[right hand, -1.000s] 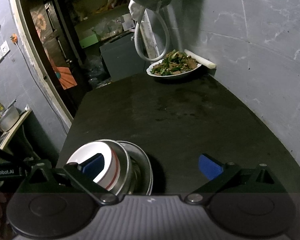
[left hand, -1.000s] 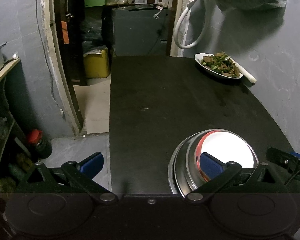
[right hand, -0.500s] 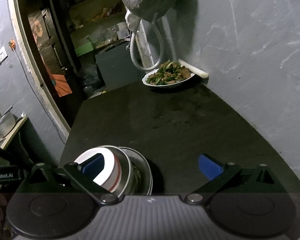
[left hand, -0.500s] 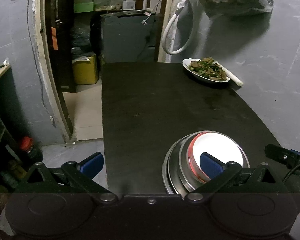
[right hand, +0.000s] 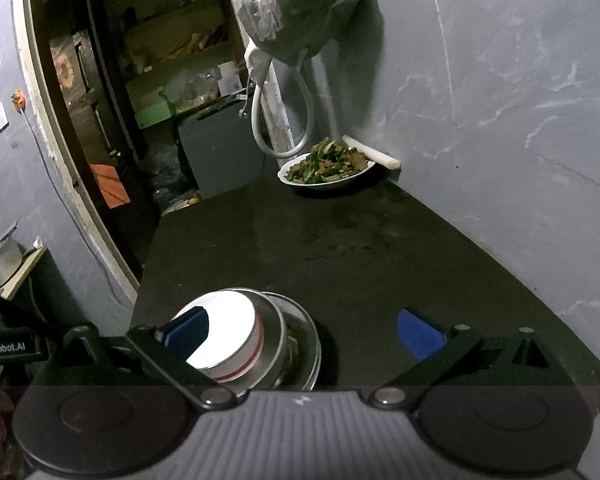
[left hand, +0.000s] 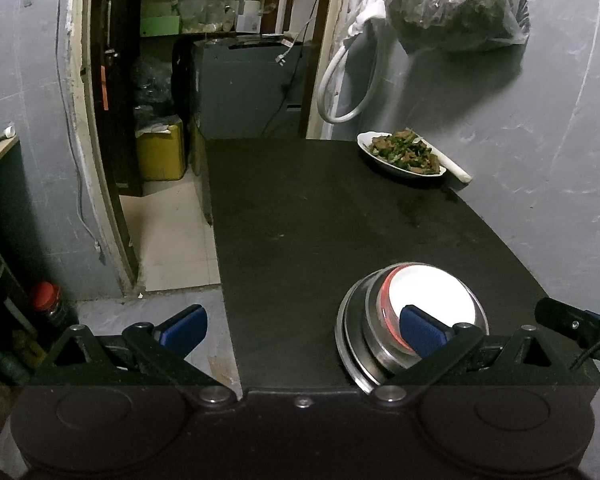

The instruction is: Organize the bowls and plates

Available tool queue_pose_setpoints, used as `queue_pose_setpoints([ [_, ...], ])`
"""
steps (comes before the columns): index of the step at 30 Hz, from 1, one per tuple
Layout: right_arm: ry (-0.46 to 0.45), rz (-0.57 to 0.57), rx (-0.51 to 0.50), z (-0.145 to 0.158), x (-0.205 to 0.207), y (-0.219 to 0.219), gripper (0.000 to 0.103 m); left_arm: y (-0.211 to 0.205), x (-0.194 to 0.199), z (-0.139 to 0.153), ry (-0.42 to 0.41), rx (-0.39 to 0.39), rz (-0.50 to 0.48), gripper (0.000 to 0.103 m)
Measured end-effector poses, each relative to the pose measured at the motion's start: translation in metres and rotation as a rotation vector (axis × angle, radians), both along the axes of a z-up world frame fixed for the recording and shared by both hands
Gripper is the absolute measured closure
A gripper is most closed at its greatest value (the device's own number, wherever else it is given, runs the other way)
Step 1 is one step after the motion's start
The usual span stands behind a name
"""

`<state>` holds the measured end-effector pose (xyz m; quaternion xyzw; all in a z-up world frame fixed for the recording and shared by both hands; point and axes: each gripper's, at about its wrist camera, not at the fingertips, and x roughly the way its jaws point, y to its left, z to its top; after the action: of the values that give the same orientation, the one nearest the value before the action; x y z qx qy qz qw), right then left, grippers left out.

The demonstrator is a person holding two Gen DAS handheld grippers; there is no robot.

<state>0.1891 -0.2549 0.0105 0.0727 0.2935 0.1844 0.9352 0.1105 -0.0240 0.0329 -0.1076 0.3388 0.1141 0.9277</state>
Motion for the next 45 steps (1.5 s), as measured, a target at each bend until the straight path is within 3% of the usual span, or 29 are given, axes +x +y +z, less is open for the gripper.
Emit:
queue_pose_setpoints([
  [27, -0.062, -0.089, -0.007, 0.016, -0.084, 0.009, 0.000, 0.015, -0.061, 0.010, -0.046, -0.005, -0.096, 0.001],
  [45, -0.055, -0.137, -0.062, 0.007, -0.132, 0.022, 0.000, 0.031, -0.108, -0.008, -0.049, -0.011, -0.137, 0.001],
])
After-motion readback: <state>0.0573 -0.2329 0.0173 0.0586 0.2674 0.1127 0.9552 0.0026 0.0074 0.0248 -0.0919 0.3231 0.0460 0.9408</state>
